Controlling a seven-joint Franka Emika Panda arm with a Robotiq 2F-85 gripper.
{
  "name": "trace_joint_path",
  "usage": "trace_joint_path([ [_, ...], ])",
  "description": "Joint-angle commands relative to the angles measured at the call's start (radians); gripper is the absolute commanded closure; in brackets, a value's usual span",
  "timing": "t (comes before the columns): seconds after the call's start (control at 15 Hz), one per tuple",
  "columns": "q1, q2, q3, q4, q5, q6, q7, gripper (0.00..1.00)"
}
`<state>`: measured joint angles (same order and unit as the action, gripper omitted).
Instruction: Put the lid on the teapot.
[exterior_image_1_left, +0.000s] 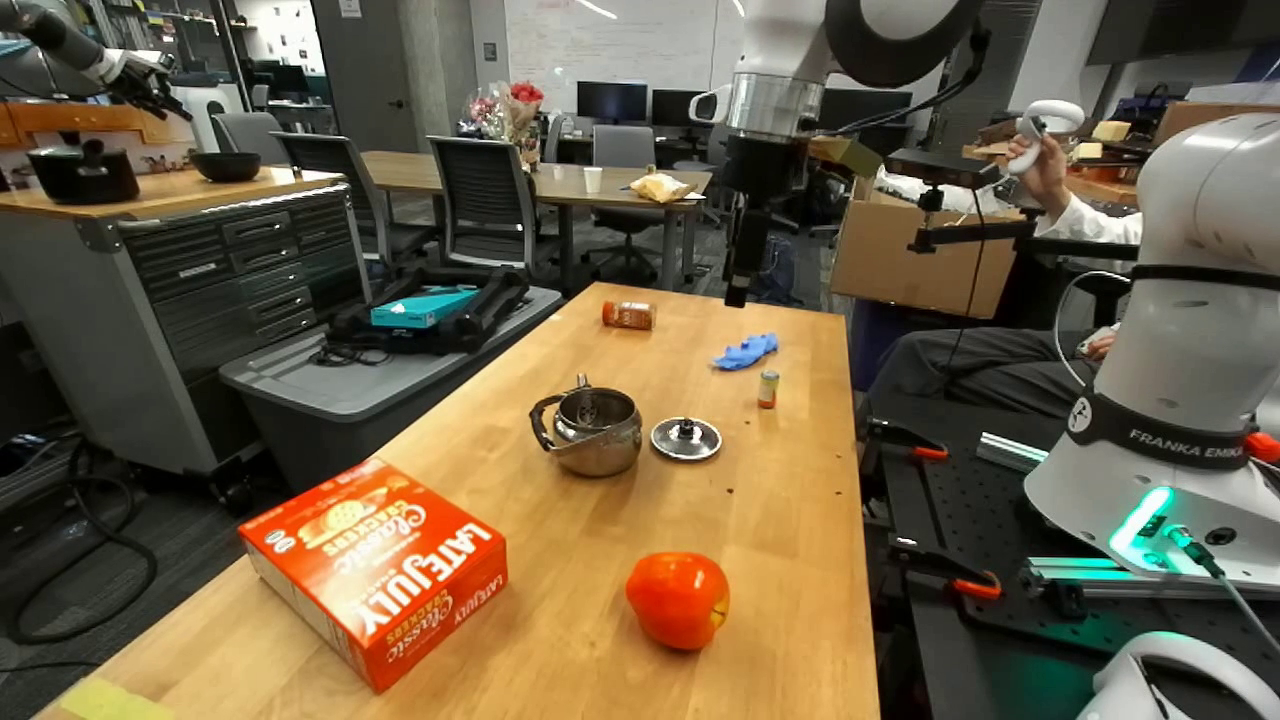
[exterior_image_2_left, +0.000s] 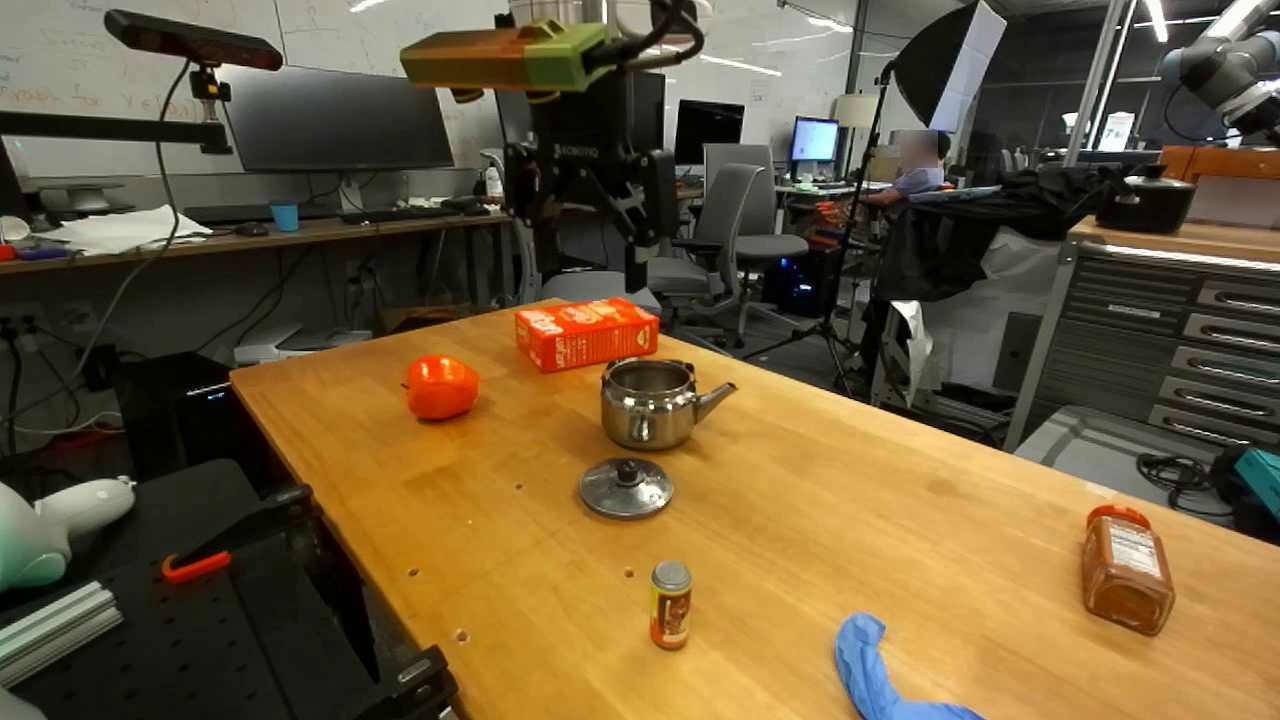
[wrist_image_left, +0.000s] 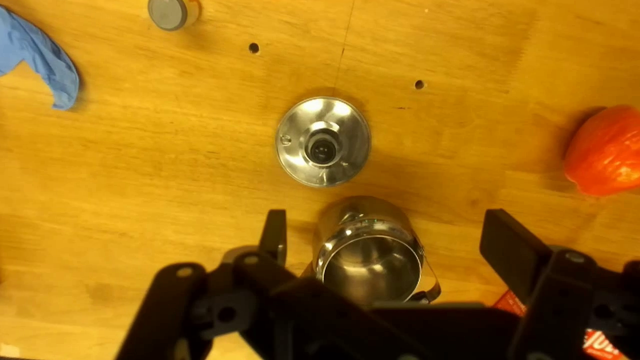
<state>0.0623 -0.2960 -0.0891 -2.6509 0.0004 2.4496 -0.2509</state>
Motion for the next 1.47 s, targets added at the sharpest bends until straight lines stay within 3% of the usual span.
trace_joint_path([
  [0.0,-0.003,0.095,0.029,0.065,0.016,0.020,0.027,0.00],
  [0.6,-0.017,0.278,0.065,0.160,-0.009,0.028,0.099,0.00],
  [1.4,-0.032,0.449,0.060,0.227,-0.039,0.065,0.180,0.00],
])
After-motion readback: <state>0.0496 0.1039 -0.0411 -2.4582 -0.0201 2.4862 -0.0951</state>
